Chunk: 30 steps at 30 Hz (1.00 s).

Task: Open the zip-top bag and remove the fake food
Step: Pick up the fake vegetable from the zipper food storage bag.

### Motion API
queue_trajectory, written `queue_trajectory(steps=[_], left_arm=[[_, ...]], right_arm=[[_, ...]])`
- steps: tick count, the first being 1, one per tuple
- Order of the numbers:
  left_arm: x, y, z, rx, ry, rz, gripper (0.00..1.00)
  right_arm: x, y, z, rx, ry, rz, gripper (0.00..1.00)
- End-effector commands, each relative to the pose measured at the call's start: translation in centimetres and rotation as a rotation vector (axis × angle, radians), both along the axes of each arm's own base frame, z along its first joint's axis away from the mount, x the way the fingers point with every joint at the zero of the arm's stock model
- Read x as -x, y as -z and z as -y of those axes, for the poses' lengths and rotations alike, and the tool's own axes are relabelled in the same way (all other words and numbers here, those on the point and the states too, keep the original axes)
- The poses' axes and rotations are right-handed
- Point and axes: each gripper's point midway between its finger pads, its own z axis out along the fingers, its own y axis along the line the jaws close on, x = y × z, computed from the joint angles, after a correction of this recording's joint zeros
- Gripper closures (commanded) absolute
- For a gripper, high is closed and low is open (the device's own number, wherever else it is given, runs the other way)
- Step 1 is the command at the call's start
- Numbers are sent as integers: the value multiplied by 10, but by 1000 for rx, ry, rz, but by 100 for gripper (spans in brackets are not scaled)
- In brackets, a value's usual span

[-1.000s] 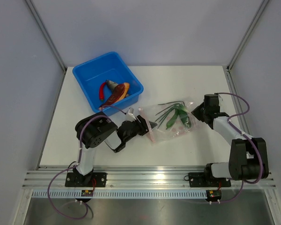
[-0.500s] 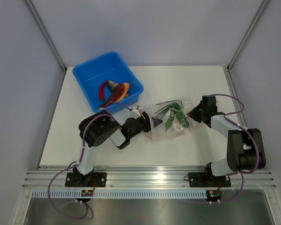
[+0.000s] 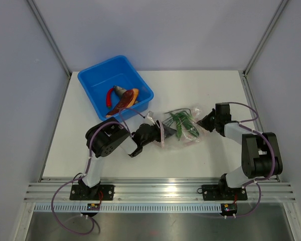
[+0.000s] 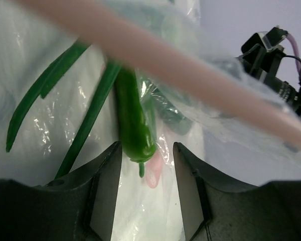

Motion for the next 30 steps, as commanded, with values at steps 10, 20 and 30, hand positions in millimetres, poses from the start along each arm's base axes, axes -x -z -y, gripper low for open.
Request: queue_trajectory(steps=[10,20,30], left_arm=[[-1,-7,1,-66,24,46,60],[-1,9,4,-231,62,8,63],[-3,8,9,-327,88,45,56]], right_arm=[[-5,-20,0,9,2,61,100],[-4,-23,1,18,2,70,100],[-4,-23,-3,20,-12,72,100]])
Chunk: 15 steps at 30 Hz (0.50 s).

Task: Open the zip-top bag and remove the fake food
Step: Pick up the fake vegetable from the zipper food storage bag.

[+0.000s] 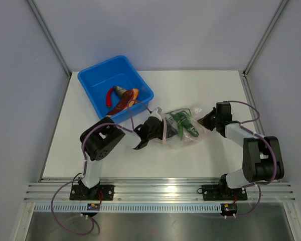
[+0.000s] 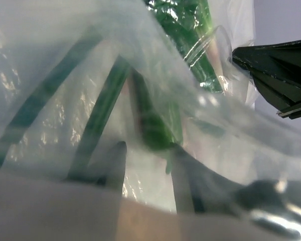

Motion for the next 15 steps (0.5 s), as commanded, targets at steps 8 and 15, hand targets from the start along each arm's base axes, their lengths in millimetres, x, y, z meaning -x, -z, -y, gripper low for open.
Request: queue_trajectory(steps=[8,15], left_arm=[[4,-8,15,-32,84,48,47],[-7,-5,26,-78,92,51,44]], right_arm=[[-6,2,-23,45,-70,6,100],[-7,5,-34,65,-98,4,100]])
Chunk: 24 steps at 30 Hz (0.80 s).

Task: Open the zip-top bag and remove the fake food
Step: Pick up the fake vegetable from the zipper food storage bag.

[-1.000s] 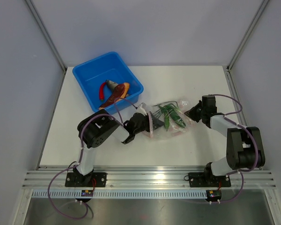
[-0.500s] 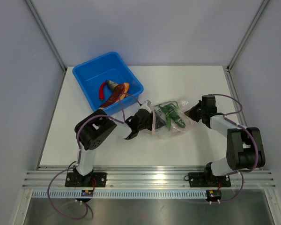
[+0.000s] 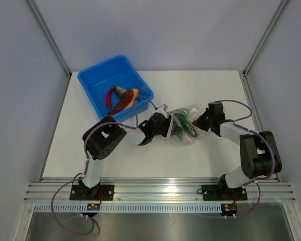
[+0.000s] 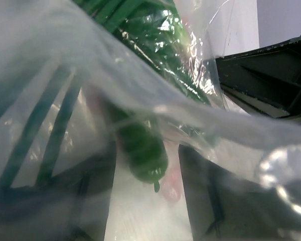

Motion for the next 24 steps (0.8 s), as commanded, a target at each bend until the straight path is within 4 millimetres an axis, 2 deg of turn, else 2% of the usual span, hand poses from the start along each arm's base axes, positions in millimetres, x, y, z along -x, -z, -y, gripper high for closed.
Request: queue_trajectory(steps=[1,5,15,20,22,23,24], left_arm=[[-3,1,8,-39,28,17,44],[-4,8,7,-126,19,15,46],[1,13,0,-270,23,44,54],[-8,13,-9,-370,-5,68,53],[-9,22,-12,-410,-6,50,51],[-13,18,-7,-407,-4,60,50],[-13,24,-7,-420,0,52,49]], right_arm=[[-11,-6,-10,19,-30,25,100],[-11,-3,-16,6,-50,15,100],[-12,-5,-15,13,-49,18,100],[-12,-6,-16,8,-54,20,100],[-11,-6,-17,6,-55,22,100],[-12,-7,-17,4,-53,24,100],[-12,-6,-17,4,-55,24,100]])
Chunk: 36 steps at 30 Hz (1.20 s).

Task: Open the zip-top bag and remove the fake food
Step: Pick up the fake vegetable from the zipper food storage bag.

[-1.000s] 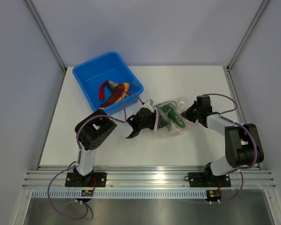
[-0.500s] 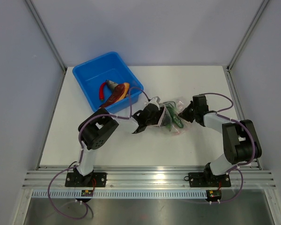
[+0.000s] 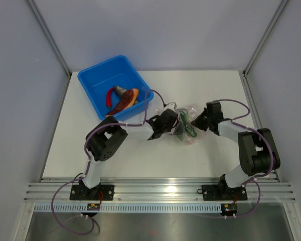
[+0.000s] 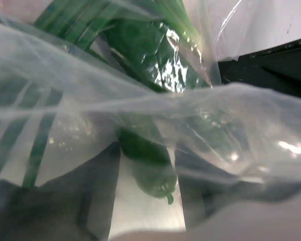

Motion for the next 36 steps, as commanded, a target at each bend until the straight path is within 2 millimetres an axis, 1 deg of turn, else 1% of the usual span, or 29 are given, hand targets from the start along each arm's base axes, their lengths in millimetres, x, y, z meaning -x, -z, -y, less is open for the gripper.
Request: queue_trajectory(steps=[1,2,7,9,10,11,12,14,16,18,19,21,22,23,25,26,27,29,30,33,36], left_arm=[[-5,19,-9,-127,-6,-9,48],[-7,19,-7,-126,-6,-8,48],[-2,31,-6,-152,19,-48,48],[-3,30,-2,-157,30,-51,50],[0,37,-3,-170,44,-73,52],[1,39,-2,-171,50,-81,53],[2,42,-3,-177,56,-89,56],[3,41,-4,-190,66,-90,62],[4,42,-10,-204,58,-84,66],[3,35,-12,-197,55,-63,69],[6,37,-16,-200,57,-63,70],[4,25,-16,-178,53,-34,70],[6,23,-17,-168,56,-29,70],[10,26,-21,-168,62,-30,70],[8,12,-20,-130,52,3,70],[11,14,-25,-135,53,3,70],[9,3,-23,-111,51,24,70],[9,0,-27,-111,31,36,70],[9,-4,-28,-100,26,47,70],[9,-8,-30,-75,18,60,70],[6,-26,-27,-8,17,99,70]], right_arm=[[-9,-11,-9,-6,-31,37,100],[-9,-12,-10,-6,-33,38,100],[-9,-14,-7,2,-25,41,100],[-8,-13,-7,9,-25,34,100],[-11,-17,-6,13,-24,46,100],[-13,-19,-3,25,-13,56,100],[-6,-15,-1,38,-10,25,100],[-6,-20,3,52,-1,41,100],[-6,-22,6,61,11,42,100],[-6,-21,11,65,25,36,100],[-6,-21,14,63,38,34,100],[-6,-21,20,61,56,34,100],[-5,-21,22,58,67,30,100],[-6,-20,27,62,82,28,100],[-5,-20,31,64,104,26,100],[-4,-19,36,76,121,23,100],[-3,-18,39,88,135,15,100],[-2,-18,49,125,177,9,100],[-2,-21,50,128,184,15,100],[0,-20,56,147,207,12,100],[0,-18,58,158,217,6,100]])
